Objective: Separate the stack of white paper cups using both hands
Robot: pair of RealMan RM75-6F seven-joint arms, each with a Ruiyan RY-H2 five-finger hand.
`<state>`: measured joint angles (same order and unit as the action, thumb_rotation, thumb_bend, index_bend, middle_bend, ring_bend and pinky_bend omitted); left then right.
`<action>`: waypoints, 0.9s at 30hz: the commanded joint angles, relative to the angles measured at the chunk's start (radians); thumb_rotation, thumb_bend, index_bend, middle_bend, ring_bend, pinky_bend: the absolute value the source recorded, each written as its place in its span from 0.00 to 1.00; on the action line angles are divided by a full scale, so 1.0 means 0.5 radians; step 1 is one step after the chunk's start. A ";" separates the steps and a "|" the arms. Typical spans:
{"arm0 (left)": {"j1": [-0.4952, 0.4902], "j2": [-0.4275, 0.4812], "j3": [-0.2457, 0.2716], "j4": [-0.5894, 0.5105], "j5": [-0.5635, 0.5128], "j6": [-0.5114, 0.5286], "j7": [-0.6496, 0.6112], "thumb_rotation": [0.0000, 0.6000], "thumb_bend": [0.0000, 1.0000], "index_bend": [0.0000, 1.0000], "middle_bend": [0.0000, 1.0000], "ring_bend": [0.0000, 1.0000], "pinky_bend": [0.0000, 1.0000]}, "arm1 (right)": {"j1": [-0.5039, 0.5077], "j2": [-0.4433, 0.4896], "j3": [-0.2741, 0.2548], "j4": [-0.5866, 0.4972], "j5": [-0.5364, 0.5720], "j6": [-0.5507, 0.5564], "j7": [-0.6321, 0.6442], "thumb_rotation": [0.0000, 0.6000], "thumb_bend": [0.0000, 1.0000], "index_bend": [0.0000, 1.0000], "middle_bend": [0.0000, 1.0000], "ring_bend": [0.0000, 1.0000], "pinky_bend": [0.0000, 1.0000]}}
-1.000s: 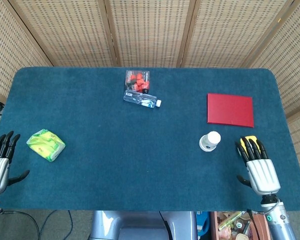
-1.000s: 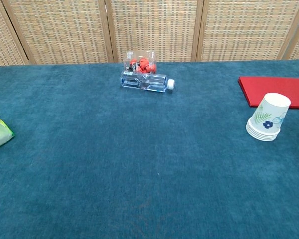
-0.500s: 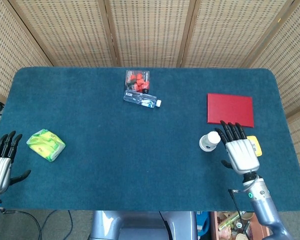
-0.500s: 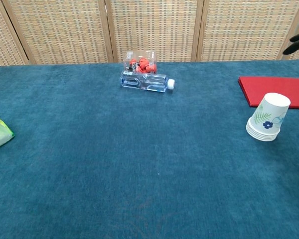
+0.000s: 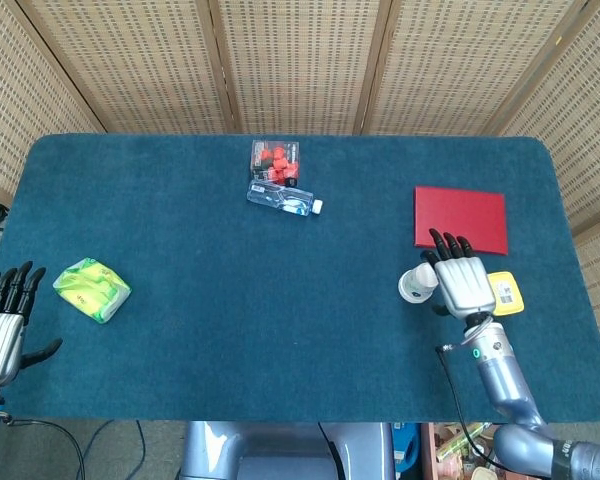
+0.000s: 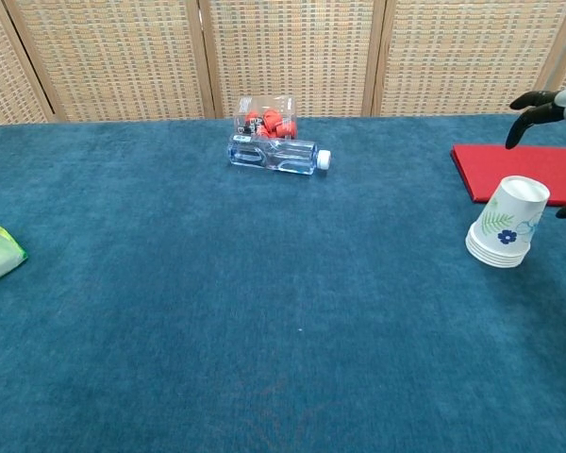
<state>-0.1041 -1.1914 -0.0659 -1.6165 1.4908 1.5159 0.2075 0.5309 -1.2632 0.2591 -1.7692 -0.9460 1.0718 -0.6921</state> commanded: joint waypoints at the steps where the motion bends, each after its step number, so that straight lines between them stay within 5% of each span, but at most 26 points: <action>1: -0.003 -0.004 -0.001 0.003 -0.004 -0.005 0.002 1.00 0.13 0.00 0.00 0.00 0.00 | 0.039 -0.025 -0.004 0.042 0.041 -0.021 -0.006 1.00 0.10 0.28 0.00 0.00 0.14; 23: -0.017 -0.027 0.001 0.036 -0.034 -0.042 0.028 1.00 0.13 0.00 0.00 0.00 0.00 | 0.280 -0.199 -0.101 0.385 0.340 -0.157 -0.017 1.00 0.10 0.28 0.01 0.00 0.15; 27: -0.019 -0.030 -0.002 0.040 -0.042 -0.044 0.032 1.00 0.13 0.00 0.00 0.00 0.00 | 0.305 -0.242 -0.123 0.454 0.356 -0.174 -0.006 1.00 0.10 0.36 0.06 0.00 0.20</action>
<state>-0.1132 -1.2064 -0.0668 -1.5969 1.4696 1.4940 0.2235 0.6793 -1.3791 0.2012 -1.5478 -0.7704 0.9879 -0.6979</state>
